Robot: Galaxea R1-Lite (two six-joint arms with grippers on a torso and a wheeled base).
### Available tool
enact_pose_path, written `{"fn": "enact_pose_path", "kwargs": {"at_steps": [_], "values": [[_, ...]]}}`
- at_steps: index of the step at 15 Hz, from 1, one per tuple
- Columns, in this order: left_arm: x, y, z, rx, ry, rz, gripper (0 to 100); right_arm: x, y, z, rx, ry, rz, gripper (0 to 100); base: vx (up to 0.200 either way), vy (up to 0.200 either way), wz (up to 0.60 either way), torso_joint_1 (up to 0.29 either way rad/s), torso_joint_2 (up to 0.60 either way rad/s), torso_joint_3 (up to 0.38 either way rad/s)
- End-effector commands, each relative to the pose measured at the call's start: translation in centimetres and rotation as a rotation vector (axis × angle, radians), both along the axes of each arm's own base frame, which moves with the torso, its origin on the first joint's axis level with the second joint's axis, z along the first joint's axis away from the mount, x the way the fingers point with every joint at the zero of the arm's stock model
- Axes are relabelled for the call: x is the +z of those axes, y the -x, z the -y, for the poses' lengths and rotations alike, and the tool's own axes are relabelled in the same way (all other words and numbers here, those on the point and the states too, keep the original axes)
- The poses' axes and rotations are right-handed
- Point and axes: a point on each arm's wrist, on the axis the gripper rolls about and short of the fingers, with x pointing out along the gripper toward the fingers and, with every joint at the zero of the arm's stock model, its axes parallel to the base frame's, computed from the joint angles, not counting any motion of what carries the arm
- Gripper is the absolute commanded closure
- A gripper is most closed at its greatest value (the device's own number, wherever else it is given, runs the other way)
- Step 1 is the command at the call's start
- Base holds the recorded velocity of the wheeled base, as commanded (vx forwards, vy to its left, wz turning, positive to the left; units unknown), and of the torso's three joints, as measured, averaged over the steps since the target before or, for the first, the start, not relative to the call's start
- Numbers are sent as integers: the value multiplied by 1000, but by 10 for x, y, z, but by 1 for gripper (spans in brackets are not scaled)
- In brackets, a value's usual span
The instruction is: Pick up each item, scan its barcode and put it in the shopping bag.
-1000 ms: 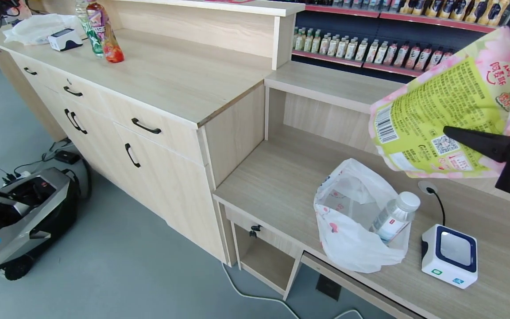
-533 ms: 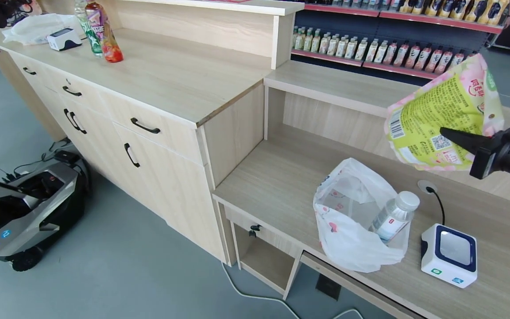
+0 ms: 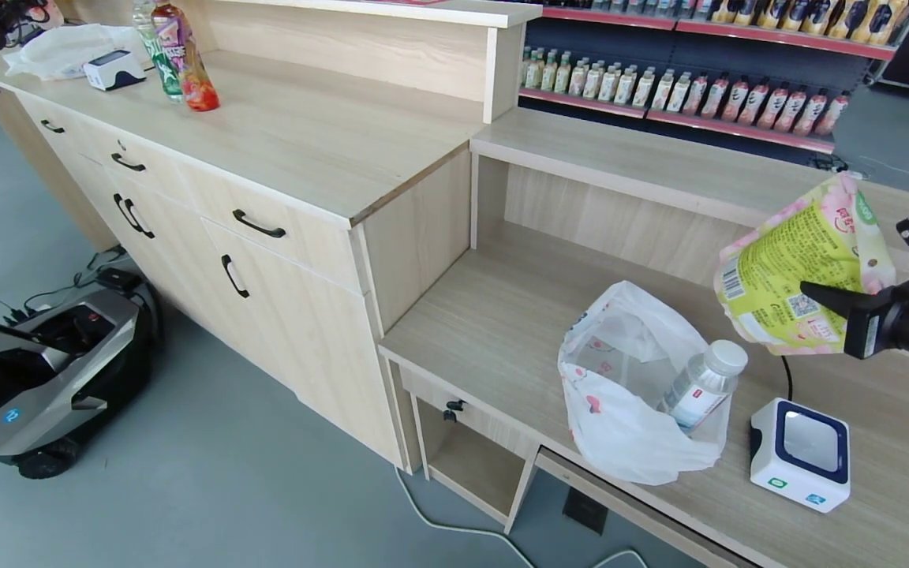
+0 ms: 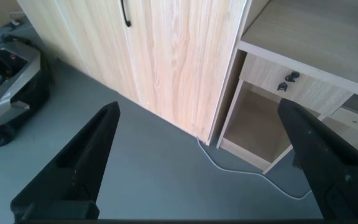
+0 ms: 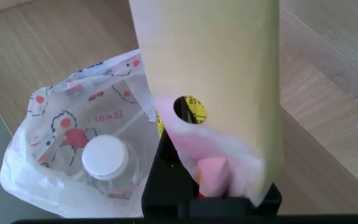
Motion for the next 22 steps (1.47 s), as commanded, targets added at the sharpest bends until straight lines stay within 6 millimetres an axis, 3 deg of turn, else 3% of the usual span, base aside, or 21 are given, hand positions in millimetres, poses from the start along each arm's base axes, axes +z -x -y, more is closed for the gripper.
{"fn": "enact_pose_path", "kwargs": {"at_steps": [1,5,14,17,18,22], "values": [[0,0,0,1,1,0,0,-18,0,5,-20,-16,-69,100,0,0,0,0,0,0],[0,0,0,1,1,0,0,-39,-5,7,-19,-14,-135,100,0,0,0,0,0,0],[0,0,0,0,1,0,0,-49,-22,4,16,-50,-112,100,0,0,0,0,0,0],[0,0,0,1,1,0,0,-17,-16,-16,90,-82,15,100,0,0,0,0,0,0],[0,0,0,0,1,0,0,9,-10,-29,148,-66,137,100,0,0,0,0,0,0],[0,0,0,1,1,0,0,58,2,-55,312,-35,397,100,0,0,0,0,0,0]]}}
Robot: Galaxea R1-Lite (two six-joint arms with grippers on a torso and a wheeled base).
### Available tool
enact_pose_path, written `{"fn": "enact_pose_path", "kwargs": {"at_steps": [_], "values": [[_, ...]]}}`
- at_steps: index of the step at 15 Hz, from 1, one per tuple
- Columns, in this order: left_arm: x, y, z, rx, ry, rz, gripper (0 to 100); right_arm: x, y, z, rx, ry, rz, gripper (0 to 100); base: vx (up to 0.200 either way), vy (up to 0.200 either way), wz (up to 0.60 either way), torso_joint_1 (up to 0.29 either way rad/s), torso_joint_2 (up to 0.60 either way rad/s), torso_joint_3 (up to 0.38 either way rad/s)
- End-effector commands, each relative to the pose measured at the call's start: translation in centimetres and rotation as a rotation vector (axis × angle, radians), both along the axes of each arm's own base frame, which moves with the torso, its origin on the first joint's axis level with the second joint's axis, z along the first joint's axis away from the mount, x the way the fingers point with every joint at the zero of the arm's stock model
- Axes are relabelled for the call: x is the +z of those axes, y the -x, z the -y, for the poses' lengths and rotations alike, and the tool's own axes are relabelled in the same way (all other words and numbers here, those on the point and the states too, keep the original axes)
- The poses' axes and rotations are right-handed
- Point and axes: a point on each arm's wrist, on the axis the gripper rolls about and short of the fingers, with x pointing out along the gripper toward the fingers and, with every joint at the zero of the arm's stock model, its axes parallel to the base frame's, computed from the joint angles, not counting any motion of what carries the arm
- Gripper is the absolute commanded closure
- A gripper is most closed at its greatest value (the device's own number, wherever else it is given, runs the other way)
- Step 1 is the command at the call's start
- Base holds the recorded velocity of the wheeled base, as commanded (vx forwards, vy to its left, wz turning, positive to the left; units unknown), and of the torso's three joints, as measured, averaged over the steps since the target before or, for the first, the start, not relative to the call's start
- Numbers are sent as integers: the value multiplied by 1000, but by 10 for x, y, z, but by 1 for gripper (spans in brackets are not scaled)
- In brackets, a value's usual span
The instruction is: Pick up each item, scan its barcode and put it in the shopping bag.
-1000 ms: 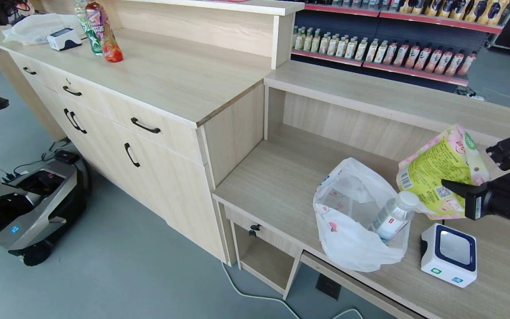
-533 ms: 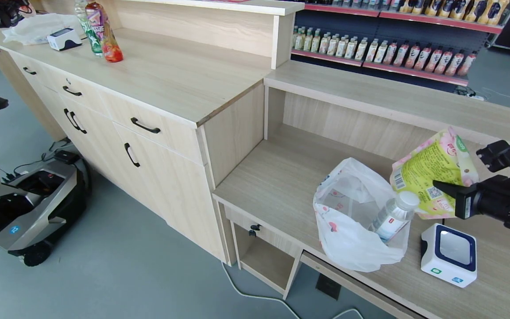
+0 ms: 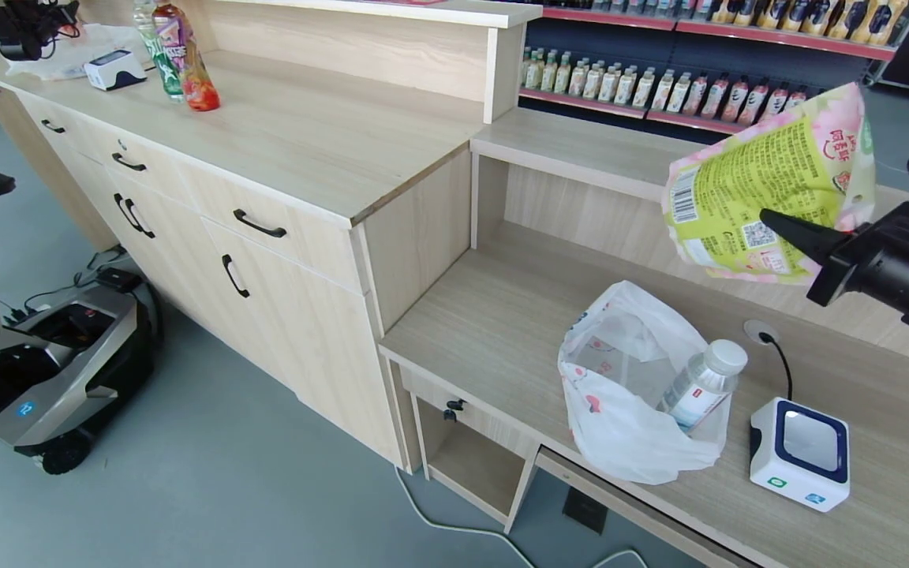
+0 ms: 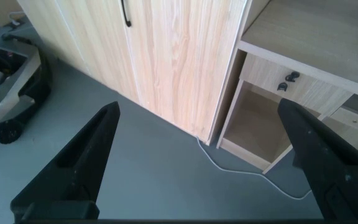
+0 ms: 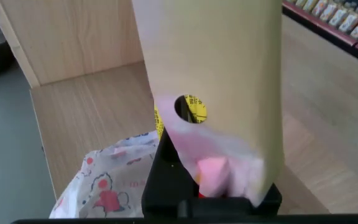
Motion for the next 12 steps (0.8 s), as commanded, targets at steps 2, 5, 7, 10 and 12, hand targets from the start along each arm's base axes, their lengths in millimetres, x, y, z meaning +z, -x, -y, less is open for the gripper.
{"fn": "enact_pose_path", "kwargs": {"at_steps": [2,5,7,10,12], "values": [[0,0,0,-1,1,0,0,14,9,-17,71,-1,20,100,0,0,0,0,0,0],[0,0,0,0,1,0,0,-16,-1,-20,78,-1,-141,100,0,0,0,0,0,0],[0,0,0,0,1,0,0,-28,-8,-19,73,3,-173,100,0,0,0,0,0,0],[0,0,0,-1,1,0,0,-50,-35,9,-25,-7,-190,100,0,0,0,0,0,0],[0,0,0,0,1,0,0,-56,-47,28,-87,-19,-197,100,0,0,0,0,0,0]]}}
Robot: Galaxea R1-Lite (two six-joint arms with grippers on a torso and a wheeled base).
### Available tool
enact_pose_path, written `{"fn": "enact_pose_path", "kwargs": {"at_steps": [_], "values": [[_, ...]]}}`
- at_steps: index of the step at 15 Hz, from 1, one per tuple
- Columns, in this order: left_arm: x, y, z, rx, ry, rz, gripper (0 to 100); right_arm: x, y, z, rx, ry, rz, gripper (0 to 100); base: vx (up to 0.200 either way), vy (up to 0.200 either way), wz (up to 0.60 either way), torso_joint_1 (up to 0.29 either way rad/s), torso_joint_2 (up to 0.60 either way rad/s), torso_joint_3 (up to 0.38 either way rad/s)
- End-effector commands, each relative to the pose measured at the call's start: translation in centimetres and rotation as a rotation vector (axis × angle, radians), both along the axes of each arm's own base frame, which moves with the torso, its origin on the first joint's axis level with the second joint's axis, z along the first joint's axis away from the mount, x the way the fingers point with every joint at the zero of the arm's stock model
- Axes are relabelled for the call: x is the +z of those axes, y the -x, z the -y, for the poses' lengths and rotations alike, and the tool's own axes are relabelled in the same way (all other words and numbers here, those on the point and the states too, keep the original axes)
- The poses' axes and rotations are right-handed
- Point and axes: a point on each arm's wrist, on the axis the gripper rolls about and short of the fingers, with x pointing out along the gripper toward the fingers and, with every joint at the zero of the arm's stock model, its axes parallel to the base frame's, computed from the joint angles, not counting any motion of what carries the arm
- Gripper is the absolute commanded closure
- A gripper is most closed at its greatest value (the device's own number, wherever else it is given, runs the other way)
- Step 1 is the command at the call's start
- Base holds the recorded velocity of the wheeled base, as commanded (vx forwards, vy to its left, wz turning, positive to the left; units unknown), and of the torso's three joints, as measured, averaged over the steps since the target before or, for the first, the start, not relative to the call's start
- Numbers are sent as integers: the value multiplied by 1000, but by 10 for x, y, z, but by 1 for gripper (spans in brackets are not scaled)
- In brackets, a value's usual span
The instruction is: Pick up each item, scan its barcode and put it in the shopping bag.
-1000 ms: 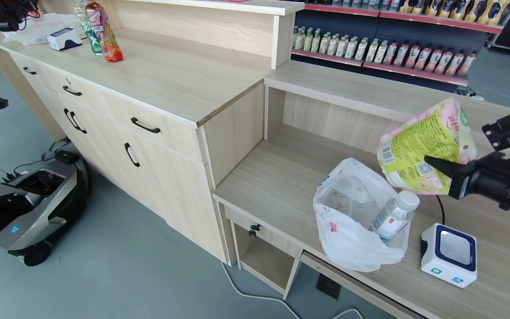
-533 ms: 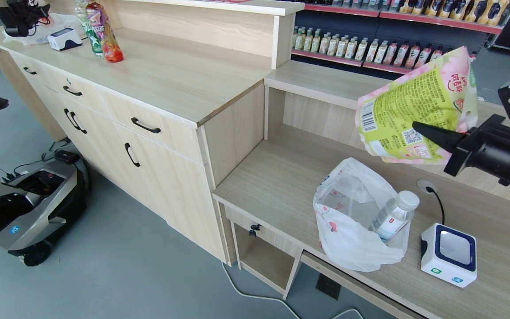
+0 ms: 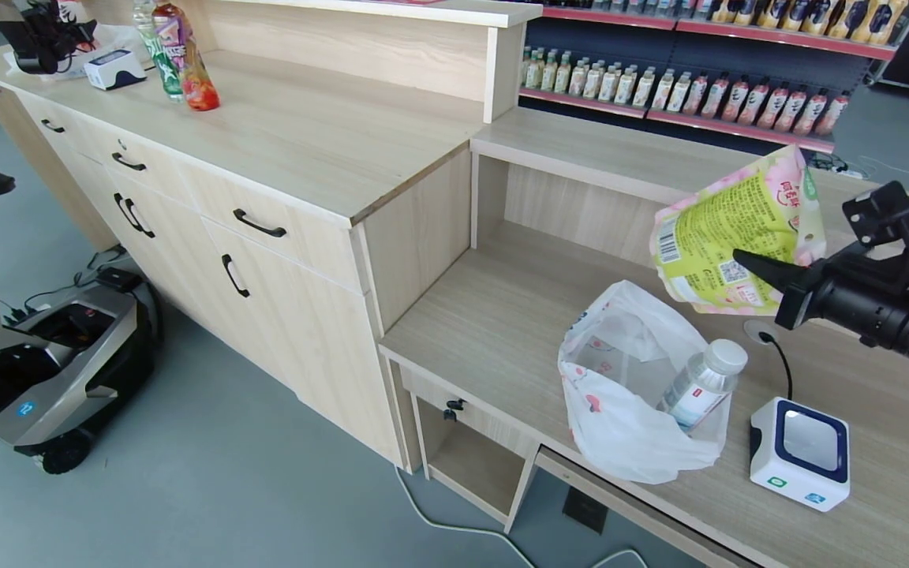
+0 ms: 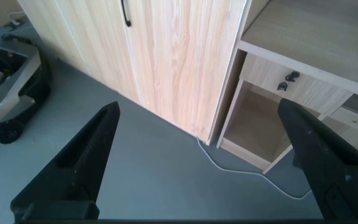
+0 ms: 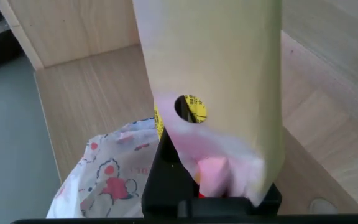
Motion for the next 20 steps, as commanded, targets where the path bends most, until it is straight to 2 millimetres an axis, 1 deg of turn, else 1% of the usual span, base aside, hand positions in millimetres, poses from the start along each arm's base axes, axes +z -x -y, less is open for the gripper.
{"fn": "enact_pose_path", "kwargs": {"at_steps": [1,3,8,17,20], "values": [[0,0,0,1,0,0,0,-21,-17,24,-71,-11,-64,100,0,0,0,0,0,0],[0,0,0,1,0,0,0,-31,-21,32,-94,-46,-107,100,0,0,0,0,0,0],[0,0,0,1,0,0,0,-56,-33,34,-94,-79,-196,100,0,0,0,0,0,0],[0,0,0,1,0,0,0,-88,-46,34,-73,-93,-289,100,0,0,0,0,0,0],[0,0,0,-1,0,0,0,-95,-49,33,-22,-93,-306,100,0,0,0,0,0,0]]}}
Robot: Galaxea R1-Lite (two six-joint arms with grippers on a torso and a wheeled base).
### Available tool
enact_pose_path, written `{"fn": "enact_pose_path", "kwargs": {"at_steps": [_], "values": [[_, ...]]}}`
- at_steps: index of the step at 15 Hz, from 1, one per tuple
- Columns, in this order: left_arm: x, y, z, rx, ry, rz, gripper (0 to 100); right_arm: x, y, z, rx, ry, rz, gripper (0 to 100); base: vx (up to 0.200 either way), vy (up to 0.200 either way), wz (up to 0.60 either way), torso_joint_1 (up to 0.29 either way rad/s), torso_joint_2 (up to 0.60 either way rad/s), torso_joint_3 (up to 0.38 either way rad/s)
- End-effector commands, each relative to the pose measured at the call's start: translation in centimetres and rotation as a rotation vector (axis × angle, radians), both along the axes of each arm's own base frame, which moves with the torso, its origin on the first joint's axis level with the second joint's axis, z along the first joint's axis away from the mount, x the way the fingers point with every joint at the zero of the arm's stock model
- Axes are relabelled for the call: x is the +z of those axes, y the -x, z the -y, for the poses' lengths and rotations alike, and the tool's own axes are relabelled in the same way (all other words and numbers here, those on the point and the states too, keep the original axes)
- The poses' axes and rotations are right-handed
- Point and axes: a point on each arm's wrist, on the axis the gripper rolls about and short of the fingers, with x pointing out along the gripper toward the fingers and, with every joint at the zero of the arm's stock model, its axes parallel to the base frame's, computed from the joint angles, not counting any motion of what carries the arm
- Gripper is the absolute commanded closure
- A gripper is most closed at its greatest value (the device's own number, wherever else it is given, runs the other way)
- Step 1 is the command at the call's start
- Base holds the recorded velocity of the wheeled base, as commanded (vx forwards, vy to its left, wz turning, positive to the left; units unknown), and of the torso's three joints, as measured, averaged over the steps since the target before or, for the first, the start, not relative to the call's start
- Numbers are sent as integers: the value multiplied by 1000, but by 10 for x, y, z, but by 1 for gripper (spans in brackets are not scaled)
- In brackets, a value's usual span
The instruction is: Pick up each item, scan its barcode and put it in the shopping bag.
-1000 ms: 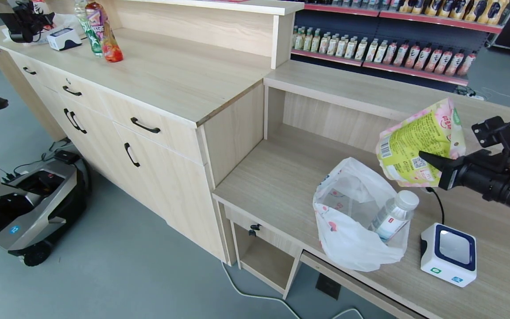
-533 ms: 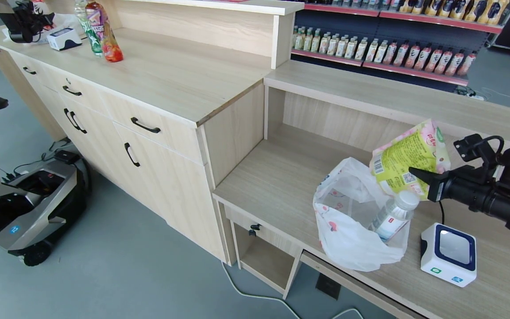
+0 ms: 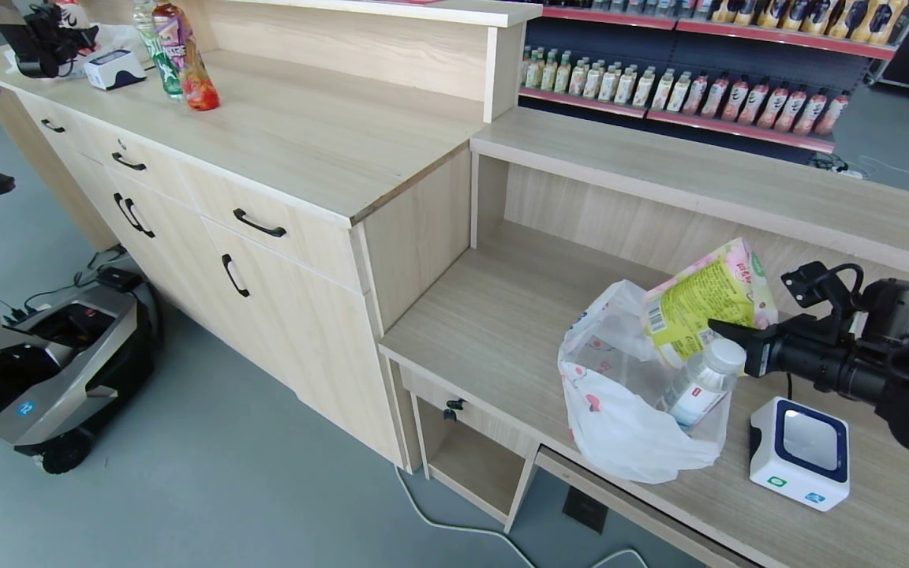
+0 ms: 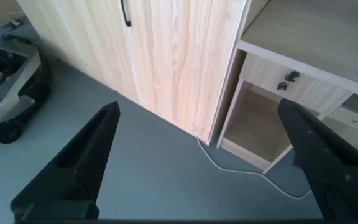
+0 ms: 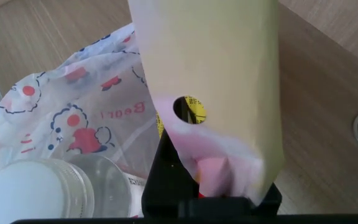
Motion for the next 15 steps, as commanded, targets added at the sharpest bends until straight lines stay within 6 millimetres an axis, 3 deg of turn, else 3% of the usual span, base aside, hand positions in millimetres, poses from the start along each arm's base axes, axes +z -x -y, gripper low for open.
{"fn": "enact_pose_path", "kwargs": {"at_steps": [1,15], "values": [[0,0,0,0,0,0,0,-8,-3,0,8,-1,-19,100,0,0,0,0,0,0],[0,0,0,1,0,0,0,-24,-2,-1,28,50,-46,100,0,0,0,0,0,0]]}}
